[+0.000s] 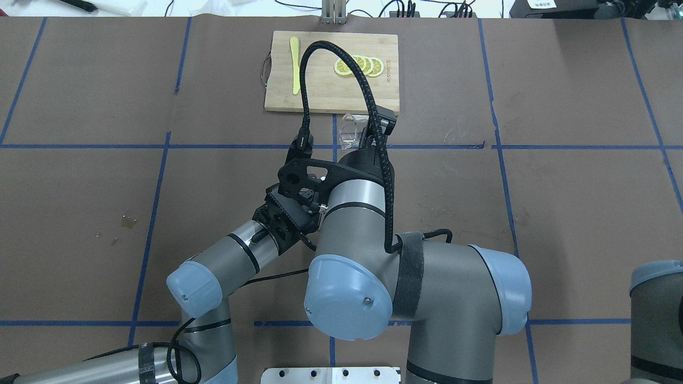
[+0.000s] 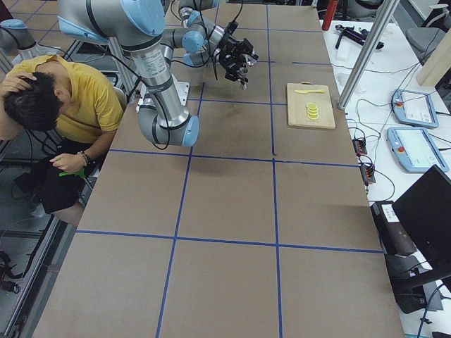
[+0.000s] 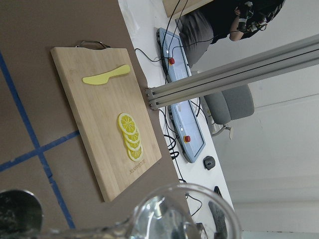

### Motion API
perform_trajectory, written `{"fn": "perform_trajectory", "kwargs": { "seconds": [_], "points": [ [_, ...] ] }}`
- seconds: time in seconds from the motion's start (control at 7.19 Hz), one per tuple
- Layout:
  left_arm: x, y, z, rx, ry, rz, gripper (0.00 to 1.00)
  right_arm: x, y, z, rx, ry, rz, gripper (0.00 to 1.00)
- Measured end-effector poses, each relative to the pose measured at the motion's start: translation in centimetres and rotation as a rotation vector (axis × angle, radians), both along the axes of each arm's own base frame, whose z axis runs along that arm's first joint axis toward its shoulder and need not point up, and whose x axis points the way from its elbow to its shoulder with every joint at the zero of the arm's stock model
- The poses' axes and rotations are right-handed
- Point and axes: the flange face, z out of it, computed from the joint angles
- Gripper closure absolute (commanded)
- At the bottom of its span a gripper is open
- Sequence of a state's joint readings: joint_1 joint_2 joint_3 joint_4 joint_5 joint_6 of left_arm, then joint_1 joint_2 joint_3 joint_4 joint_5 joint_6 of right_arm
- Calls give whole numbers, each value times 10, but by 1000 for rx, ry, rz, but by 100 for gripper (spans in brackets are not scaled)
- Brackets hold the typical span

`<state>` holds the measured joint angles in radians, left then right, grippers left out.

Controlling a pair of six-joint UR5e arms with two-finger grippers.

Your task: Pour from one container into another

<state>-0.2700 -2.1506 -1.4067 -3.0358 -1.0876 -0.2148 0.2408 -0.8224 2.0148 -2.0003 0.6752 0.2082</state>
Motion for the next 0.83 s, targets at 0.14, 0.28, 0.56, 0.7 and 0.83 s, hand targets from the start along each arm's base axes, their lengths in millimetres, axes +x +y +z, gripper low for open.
{"fn": "perform_trajectory", "kwargs": {
  "seconds": [0.14, 0.28, 0.56, 0.7, 0.83],
  "points": [
    [0, 0, 0, 0, 0, 0, 100, 0, 0, -1, 2, 7, -4, 100],
    [0, 0, 0, 0, 0, 0, 100, 0, 0, -1, 4, 10, -6, 100],
    [0, 0, 0, 0, 0, 0, 100, 0, 0, -4, 6, 2, -6, 100],
    [0, 0, 0, 0, 0, 0, 100, -1, 0, -6, 5, -14, -1, 100],
    [0, 0, 0, 0, 0, 0, 100, -3, -1, -6, 0, -44, 11, 100]
  ]
}}
